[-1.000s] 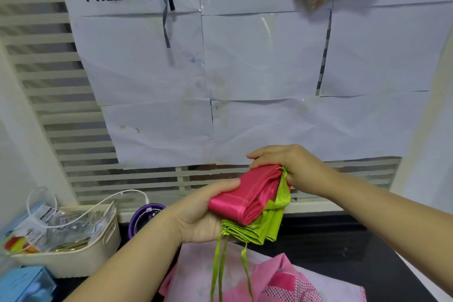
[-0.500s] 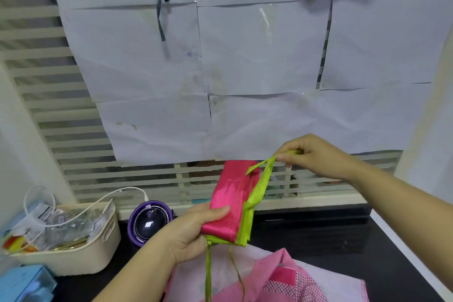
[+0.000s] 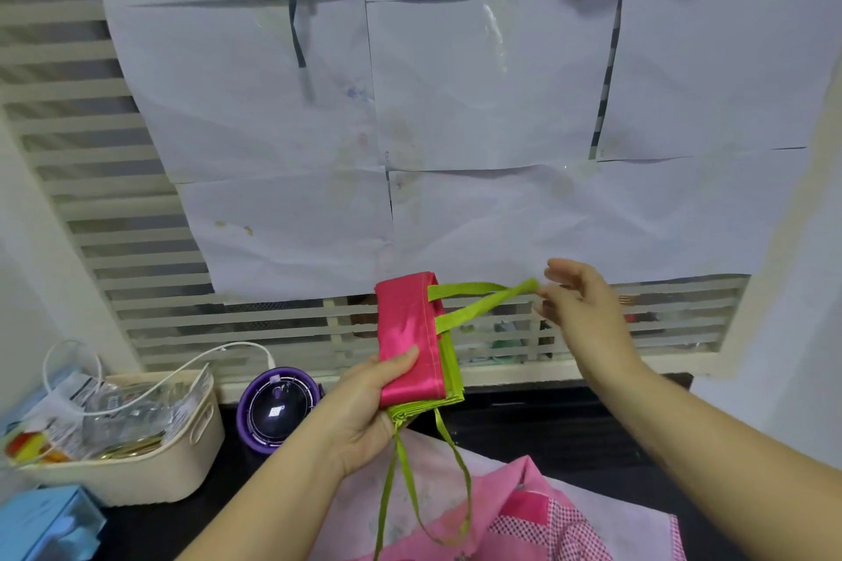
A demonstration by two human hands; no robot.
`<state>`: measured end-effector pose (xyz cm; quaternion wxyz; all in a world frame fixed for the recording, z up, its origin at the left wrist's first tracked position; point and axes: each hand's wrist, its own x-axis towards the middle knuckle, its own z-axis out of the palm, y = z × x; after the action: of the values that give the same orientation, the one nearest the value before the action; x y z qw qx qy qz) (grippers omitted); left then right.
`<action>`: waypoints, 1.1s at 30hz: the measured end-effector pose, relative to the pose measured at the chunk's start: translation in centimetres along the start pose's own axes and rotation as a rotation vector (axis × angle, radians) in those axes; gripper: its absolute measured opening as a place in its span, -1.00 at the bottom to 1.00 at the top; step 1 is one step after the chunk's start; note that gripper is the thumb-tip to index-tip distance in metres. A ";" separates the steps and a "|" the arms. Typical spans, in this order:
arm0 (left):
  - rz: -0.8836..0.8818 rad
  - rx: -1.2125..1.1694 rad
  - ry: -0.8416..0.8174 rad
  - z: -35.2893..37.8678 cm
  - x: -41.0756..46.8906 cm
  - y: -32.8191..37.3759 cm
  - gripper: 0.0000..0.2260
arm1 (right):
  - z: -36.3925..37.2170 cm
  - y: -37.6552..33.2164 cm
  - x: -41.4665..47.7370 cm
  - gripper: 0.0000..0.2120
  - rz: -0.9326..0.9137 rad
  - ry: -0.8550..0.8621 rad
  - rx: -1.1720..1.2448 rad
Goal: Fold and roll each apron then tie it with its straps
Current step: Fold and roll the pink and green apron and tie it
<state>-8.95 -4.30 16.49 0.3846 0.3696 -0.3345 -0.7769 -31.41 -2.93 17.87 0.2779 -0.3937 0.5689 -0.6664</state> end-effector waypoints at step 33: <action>0.684 0.914 0.079 4.2 -2.2 6.4 -0.69 | 1.8 -2.8 -1.8 -0.64 -0.131 -0.873 -0.277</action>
<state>-9.28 -4.50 24.46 0.4273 0.3980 -0.7225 -0.3700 -28.75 -1.87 20.29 0.3934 -0.7061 0.4562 -0.3722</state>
